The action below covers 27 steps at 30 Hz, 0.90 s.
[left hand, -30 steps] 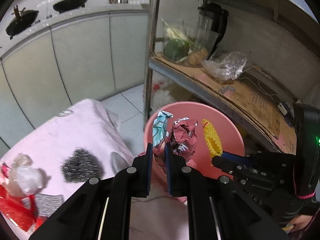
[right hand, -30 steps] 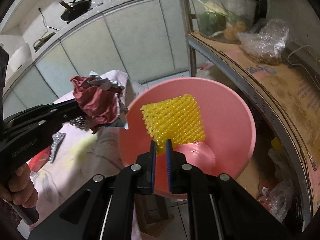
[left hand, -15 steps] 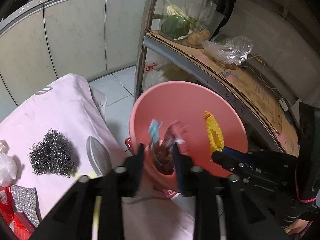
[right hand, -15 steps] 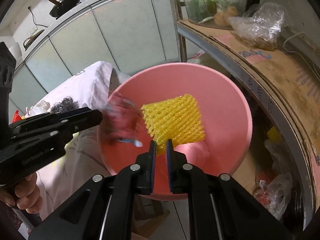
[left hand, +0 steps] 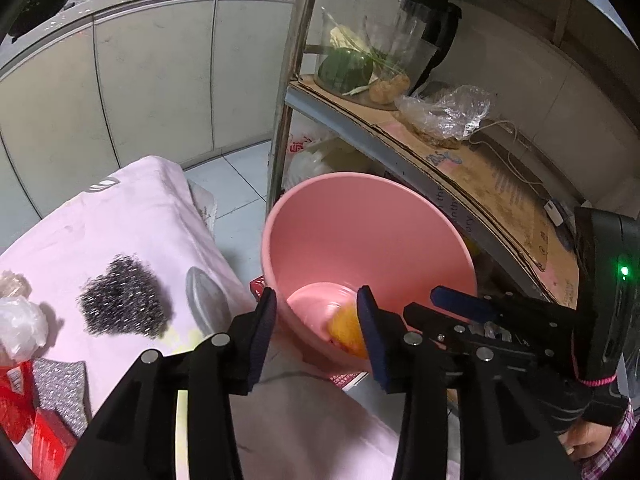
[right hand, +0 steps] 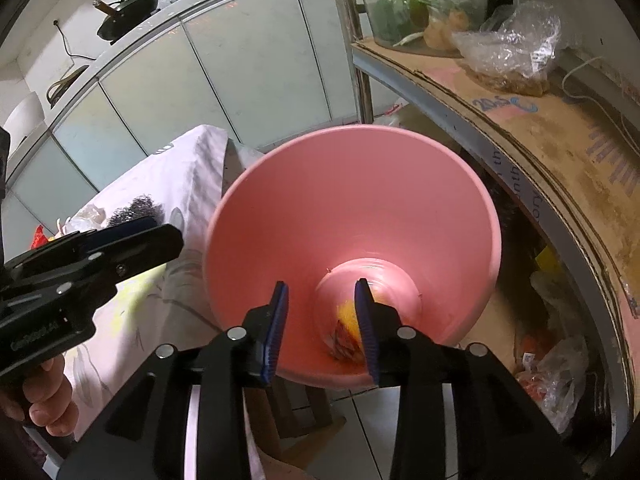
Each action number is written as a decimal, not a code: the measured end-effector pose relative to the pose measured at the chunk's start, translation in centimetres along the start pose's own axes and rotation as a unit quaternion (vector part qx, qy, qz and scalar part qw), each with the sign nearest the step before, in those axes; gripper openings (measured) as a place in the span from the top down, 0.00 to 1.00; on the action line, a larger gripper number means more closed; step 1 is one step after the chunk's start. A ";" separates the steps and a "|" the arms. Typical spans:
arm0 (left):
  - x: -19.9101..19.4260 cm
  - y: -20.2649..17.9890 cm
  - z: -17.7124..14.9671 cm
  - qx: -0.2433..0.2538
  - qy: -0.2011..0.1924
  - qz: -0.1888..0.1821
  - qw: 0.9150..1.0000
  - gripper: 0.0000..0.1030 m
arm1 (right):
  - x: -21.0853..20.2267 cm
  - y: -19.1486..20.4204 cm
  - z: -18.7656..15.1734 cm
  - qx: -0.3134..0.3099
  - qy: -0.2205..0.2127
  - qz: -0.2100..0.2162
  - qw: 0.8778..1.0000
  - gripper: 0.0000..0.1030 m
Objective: Collect trash
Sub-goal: 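Open both grippers to drop the wrapper and foam net into the bucket, then move both grippers back over the trash pile on the sheet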
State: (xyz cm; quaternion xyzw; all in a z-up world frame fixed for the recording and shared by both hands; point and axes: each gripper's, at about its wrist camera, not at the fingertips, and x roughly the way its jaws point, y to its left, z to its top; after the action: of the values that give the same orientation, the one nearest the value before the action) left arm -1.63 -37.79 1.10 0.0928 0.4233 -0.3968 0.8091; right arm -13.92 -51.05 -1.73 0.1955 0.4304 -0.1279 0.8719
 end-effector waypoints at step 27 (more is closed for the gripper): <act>-13.9 11.0 -7.4 -0.126 -0.073 0.123 0.982 0.53 | -1.7 9.1 -1.3 -0.079 -0.007 0.079 0.994 0.54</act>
State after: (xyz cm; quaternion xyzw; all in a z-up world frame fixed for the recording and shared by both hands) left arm -2.76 -19.06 4.98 0.0120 0.3950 -0.2438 0.8857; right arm -12.32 -42.31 1.02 0.1589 0.4161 -0.0257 0.8950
